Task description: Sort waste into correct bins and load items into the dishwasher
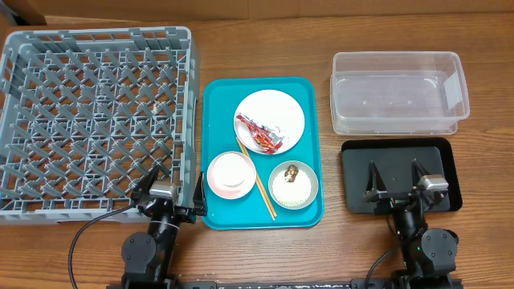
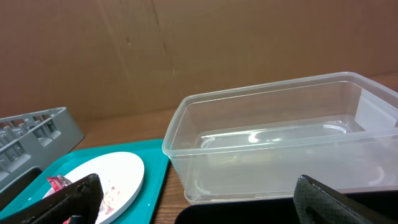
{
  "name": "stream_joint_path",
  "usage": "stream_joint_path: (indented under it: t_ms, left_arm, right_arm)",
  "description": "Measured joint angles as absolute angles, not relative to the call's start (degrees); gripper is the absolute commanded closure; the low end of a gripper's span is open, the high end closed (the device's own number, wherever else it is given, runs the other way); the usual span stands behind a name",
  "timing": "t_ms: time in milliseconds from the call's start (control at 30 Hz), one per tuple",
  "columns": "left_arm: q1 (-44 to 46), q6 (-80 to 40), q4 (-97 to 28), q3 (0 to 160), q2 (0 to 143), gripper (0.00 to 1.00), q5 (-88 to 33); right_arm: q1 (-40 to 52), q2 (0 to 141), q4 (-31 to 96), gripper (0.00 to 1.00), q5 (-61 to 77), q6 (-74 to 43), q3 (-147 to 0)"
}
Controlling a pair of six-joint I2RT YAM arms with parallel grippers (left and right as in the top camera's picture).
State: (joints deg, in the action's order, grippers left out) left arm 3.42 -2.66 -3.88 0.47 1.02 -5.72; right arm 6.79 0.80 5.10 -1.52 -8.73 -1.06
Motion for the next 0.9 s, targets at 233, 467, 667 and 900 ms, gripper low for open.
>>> stream_joint_path:
  t_ms: [233,467,667,900]
  left_arm:
    - [3.4,-2.7,-3.9,0.5,1.0,0.00,-5.6]
    - [3.4,-2.9,-5.0,0.8,1.0,0.00,-4.8]
    - [3.4,-4.5,-19.8,10.3,5.8,0.00,-2.6]
    - [3.4,-5.2,-39.7,34.0,28.0,0.00,-1.9]
  right_arm:
    - [6.8,0.8,5.1,0.00,-1.0,-9.0,-1.1]
    - [6.8,0.8,6.6,0.00,-0.2,-9.9,-1.1]
    - [6.8,8.1,16.8,0.00,-0.2,-10.7,-11.6]
    - [6.8,32.6,29.4,0.00,2.7,-10.8,-34.3]
